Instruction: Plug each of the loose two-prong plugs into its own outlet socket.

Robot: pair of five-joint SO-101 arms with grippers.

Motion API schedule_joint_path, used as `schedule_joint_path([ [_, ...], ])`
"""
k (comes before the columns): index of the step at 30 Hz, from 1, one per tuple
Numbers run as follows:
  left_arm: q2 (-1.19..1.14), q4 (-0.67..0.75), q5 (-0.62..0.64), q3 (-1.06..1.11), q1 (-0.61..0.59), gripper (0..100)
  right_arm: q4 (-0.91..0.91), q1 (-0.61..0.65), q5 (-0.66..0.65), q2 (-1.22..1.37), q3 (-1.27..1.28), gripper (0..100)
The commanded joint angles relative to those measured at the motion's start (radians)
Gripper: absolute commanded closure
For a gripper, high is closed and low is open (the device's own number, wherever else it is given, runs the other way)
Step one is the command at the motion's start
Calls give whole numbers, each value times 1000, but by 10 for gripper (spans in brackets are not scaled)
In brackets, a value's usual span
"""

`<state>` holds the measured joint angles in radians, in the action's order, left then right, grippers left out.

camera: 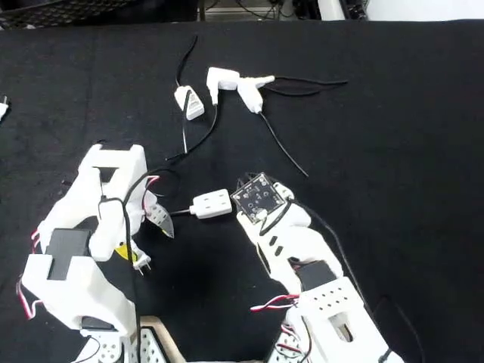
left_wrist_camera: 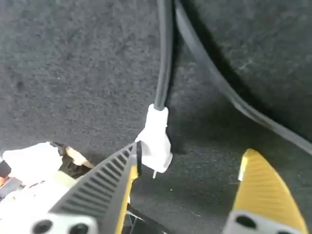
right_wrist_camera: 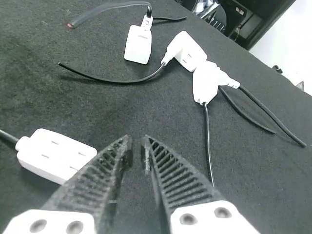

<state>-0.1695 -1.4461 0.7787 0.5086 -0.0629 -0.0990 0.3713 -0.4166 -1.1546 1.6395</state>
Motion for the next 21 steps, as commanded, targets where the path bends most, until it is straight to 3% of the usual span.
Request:
schedule_joint_path([
  [1, 12, -31, 14, -41, -84, 664, 5, 11, -8, -16, -8, 959],
  [6, 12, -91, -130, -51, -105, 667, 5, 11, -8, -16, -8, 959],
  [10, 14, -104, -149, -56, -102, 667, 5, 11, -8, -16, -8, 959],
  [18, 2, 72, -169, 56, -93, 669, 5, 11, -8, -16, -8, 959],
  [21, 2, 144, -169, 79, -76, 737, 5, 11, -8, -16, -8, 959],
])
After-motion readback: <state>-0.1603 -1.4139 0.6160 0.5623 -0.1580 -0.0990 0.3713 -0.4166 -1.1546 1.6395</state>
